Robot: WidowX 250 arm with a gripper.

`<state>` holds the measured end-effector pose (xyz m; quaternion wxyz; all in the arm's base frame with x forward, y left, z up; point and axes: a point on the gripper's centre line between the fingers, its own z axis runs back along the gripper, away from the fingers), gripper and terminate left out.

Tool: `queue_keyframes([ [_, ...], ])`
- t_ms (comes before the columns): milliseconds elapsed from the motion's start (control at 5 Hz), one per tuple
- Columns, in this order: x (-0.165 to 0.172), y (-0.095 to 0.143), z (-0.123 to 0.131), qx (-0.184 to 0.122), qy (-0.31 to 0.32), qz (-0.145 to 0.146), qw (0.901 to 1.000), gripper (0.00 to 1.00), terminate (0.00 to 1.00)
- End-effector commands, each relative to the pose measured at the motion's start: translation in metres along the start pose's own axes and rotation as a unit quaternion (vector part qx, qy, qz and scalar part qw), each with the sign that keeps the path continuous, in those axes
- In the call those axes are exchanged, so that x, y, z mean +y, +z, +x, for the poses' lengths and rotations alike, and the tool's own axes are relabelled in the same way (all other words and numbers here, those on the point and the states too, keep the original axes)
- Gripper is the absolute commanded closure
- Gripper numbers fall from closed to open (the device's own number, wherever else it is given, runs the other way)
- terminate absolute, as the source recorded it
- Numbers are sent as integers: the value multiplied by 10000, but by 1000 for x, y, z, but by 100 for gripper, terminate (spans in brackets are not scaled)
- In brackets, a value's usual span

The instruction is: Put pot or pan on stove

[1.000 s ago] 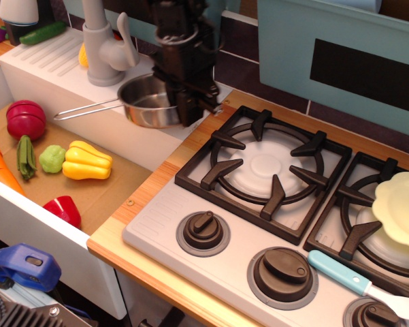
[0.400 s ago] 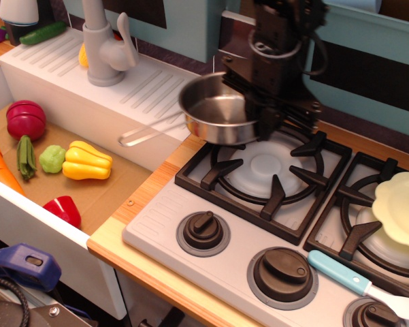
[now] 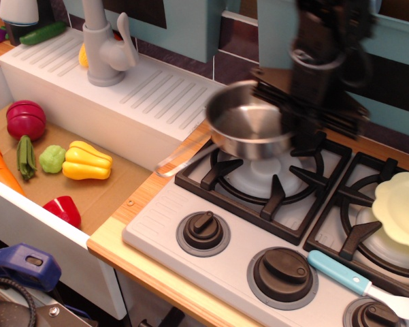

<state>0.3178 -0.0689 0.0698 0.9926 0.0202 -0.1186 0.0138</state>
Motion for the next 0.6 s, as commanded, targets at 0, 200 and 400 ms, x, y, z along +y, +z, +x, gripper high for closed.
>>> queue_keyframes([
  [0,-6,5,3,-318,247,-173,9990,0,0],
  [200,-7,2,2,-553,308,-211,9978,0,0],
  [400,-7,2,2,-553,308,-211,9978,0,100],
])
